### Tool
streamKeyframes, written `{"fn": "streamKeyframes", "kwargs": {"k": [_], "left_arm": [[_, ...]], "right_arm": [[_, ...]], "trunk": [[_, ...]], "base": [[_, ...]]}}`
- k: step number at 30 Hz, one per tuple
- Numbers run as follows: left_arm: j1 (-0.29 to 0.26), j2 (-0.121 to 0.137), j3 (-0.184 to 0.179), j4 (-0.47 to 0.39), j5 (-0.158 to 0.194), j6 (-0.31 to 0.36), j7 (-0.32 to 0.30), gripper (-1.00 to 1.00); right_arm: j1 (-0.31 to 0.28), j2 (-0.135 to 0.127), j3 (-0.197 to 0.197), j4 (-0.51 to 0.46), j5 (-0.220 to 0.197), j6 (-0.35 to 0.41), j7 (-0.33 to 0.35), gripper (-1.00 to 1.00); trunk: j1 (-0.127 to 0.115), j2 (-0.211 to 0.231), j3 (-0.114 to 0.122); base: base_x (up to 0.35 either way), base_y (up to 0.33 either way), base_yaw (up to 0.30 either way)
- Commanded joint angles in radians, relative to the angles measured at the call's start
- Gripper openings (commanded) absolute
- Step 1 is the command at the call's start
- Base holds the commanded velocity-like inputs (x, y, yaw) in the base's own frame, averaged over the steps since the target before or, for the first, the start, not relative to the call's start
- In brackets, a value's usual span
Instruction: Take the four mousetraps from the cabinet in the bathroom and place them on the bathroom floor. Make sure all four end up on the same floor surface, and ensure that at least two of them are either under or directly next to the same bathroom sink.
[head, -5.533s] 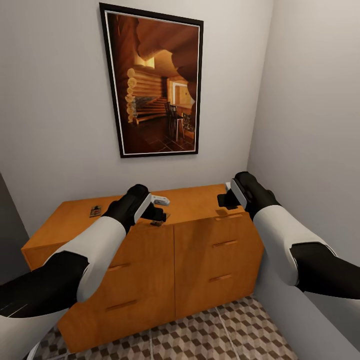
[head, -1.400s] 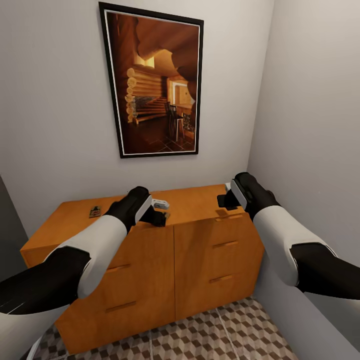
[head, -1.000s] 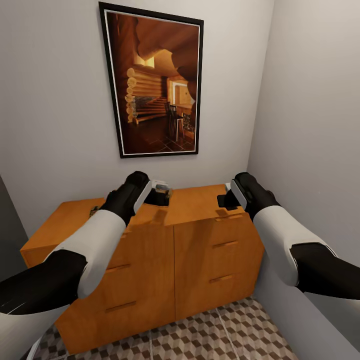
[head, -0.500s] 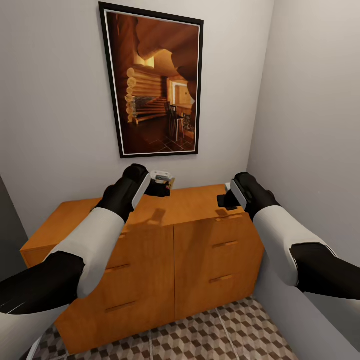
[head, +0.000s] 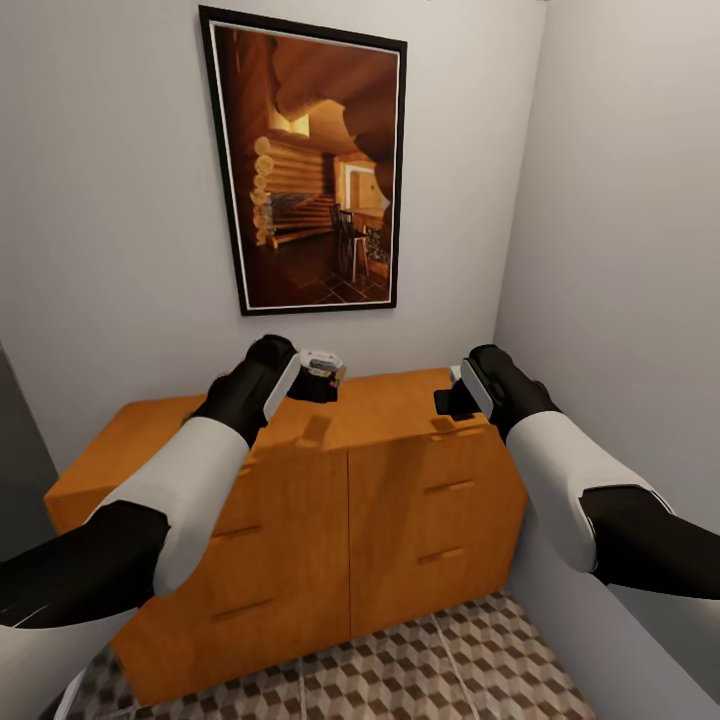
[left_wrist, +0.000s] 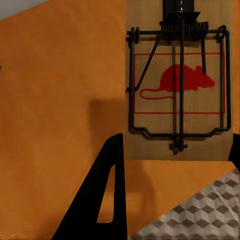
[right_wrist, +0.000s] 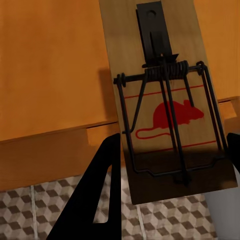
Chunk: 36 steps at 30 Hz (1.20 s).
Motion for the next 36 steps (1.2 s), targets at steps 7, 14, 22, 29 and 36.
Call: {"fn": "streamKeyframes", "kwargs": {"k": [7,14,22,29,36], "left_arm": [[-0.001,0.007,0.047,0.058,0.004,0.004,0.002,-1.0],[-0.001,0.037,0.094,0.072,0.001,0.004,0.003,-1.0],[-0.001,0.047,0.103,0.073,0.001,0.004,0.004,-1.0],[-0.001,0.048,0.104,0.074,0.001,0.004,0.004,-1.0],[-0.001,0.049,0.106,0.077,0.001,0.004,0.004,-1.0]], "right_arm": [[-0.001,0.0,0.004,0.0,-0.004,0.004,-0.004,-1.0],[-0.001,0.005,0.005,0.014,0.002,0.004,-0.005,-1.0],[-0.001,0.011,0.007,0.016,0.004,0.004,-0.004,-1.0],[-0.001,0.013,0.007,0.015,0.003,0.004,-0.004,-1.0],[-0.001,0.013,0.007,0.016,0.001,-0.011,-0.004,-1.0]], "trunk": [[0.0,-0.001,-0.001],[0.0,-0.001,-0.001],[0.0,-0.001,-0.001],[0.0,-0.001,-0.001],[0.0,-0.001,-0.001]], "base": [[-0.28,0.0,0.0],[-0.338,0.0,0.0],[-0.344,0.0,0.0],[-0.345,0.0,0.0],[-0.345,0.0,0.0]]}}
